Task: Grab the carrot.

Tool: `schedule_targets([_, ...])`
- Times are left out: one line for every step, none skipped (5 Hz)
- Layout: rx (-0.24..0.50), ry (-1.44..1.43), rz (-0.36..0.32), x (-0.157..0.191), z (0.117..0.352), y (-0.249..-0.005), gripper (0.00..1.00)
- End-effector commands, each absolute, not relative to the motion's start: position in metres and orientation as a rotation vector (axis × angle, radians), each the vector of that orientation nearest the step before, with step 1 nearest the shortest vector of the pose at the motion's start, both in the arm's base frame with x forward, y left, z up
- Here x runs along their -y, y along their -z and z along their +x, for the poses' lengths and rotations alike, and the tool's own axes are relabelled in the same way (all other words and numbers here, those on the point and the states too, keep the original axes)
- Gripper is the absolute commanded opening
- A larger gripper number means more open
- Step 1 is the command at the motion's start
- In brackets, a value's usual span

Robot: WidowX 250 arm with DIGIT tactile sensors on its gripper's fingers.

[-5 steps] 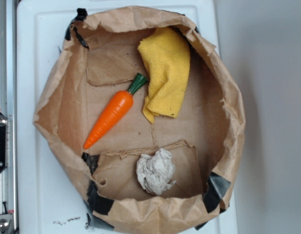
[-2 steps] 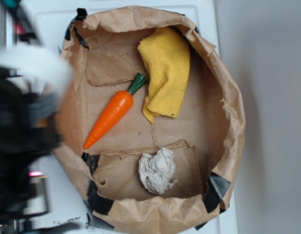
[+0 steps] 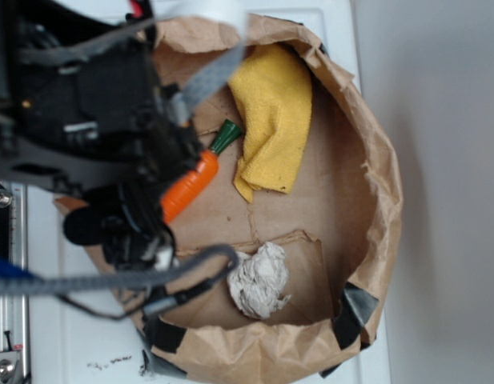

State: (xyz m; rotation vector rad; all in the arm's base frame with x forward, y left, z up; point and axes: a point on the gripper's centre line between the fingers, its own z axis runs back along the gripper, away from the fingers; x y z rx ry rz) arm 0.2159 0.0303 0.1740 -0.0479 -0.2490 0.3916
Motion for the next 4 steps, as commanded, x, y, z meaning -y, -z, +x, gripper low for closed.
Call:
schedule_targets([0.294,-0.429,-0.043,-0.041,0.216,-0.187,1.0])
schedule_targets([0.294,-0.429,-0.043,-0.041,0.216,-0.187,1.0])
schedule_targets([0.294,-0.429,-0.043,-0.041,0.216,-0.187,1.0])
schedule_targets([0.336,-0.505,0.052,-0.037,0.245,-0.158,1.0])
